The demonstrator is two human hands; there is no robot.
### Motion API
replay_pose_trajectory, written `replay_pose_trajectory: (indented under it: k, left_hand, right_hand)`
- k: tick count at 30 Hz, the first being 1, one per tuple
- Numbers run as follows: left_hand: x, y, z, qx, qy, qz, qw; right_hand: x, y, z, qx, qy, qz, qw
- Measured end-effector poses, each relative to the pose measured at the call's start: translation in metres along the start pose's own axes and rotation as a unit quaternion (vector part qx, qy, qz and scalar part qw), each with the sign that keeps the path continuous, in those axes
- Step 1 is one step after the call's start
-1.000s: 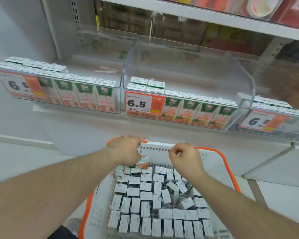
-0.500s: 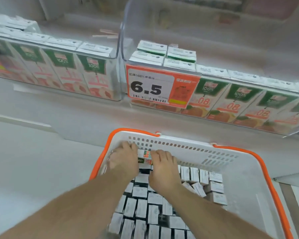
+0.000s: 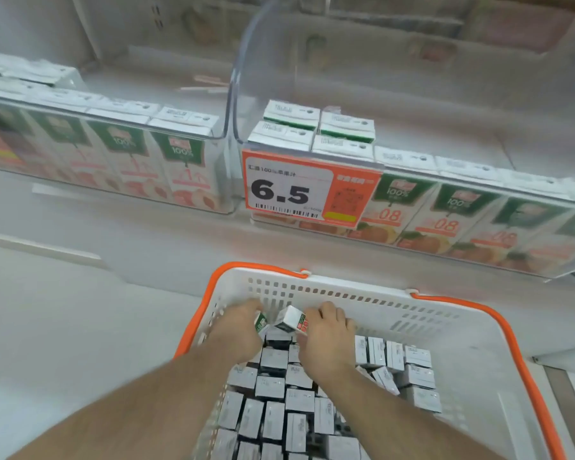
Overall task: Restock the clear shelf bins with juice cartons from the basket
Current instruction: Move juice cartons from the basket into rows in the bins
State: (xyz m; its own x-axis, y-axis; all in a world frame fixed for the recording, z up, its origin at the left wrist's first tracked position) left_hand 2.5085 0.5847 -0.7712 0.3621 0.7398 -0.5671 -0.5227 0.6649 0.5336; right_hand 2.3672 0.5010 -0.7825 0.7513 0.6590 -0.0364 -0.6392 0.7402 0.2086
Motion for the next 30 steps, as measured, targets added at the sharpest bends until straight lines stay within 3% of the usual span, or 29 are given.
replay_pose_trajectory:
  k: [4, 7, 16, 21, 25, 28, 30]
  left_hand:
    - [-0.03, 0.024, 0.036, 0.031, 0.237, 0.011, 0.971]
    - [-0.059, 0.052, 0.062, 0.06, 0.352, -0.015, 0.934]
    - [-0.133, 0.155, 0.123, 0.2, 0.518, -0.035, 0.831]
    - [-0.143, 0.177, 0.122, 0.205, 0.508, -0.06, 0.835]
    - [-0.148, 0.173, 0.127, 0.14, 0.496, -0.097, 0.851]
    - [-0.148, 0.171, 0.13, 0.073, 0.315, -0.224, 0.919]
    - [-0.149, 0.174, 0.123, 0.086, 0.194, -0.292, 0.933]
  right_hand:
    - [-0.035, 0.029, 0.05, -0.02, -0.201, -0.021, 0.979]
    - [-0.048, 0.053, 0.101, -0.008, -0.284, -0.035, 0.958]
    - [-0.062, 0.124, 0.246, -0.084, -0.328, 0.013, 0.941]
    - [-0.071, 0.145, 0.267, -0.124, -0.389, -0.003, 0.913]
    - [-0.07, 0.143, 0.268, -0.129, -0.424, -0.019, 0.896]
    - [-0.071, 0.142, 0.273, -0.134, -0.441, -0.012, 0.888]
    - [-0.072, 0.141, 0.276, -0.137, -0.447, -0.015, 0.884]
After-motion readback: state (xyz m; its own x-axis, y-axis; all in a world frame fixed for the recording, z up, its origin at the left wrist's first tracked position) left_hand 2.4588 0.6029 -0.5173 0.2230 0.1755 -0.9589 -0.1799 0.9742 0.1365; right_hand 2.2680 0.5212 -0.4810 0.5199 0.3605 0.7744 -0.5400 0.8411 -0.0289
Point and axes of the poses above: each hand's wrist, its own y-axis away from the middle knuckle, its own z-axis out of the back of the hand, x = y × z, the point moved 2 cm from there along -y, towards the middle knuckle, and after that the axes turned 12 degrees about y, right-handed, at the moved point
